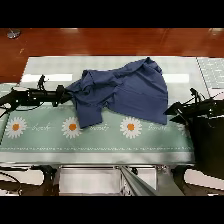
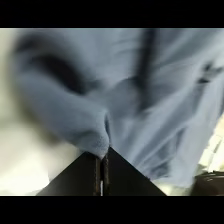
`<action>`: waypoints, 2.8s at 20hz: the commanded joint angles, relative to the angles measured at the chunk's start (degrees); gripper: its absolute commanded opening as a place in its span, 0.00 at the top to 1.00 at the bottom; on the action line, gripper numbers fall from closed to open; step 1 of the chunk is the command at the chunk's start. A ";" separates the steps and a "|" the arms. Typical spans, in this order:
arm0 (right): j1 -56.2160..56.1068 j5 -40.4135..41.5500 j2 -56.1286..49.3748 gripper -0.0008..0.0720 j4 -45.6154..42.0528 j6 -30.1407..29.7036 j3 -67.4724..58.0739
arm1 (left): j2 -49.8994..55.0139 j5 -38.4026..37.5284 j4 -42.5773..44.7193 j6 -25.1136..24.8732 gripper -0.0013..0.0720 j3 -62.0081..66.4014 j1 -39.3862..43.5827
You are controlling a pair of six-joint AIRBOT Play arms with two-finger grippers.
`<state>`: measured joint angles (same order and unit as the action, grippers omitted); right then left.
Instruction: Fold the shirts.
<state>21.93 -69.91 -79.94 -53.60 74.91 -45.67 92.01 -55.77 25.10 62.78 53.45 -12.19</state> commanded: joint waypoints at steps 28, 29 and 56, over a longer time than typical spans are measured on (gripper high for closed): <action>-12.04 -3.56 6.91 0.96 -8.22 8.87 -81.68 | -26.91 -8.85 8.79 8.26 0.96 54.36 -8.33; -12.04 -3.41 11.08 0.96 -8.41 8.79 -79.91 | -28.98 -9.94 12.33 9.86 0.96 57.99 -10.23; -12.04 7.19 12.39 0.96 -7.43 2.84 -30.29 | -26.34 11.26 70.25 37.55 0.96 19.32 18.95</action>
<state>9.96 -72.53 -56.86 -64.99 80.55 -78.13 55.70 -55.18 95.13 95.02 74.98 6.76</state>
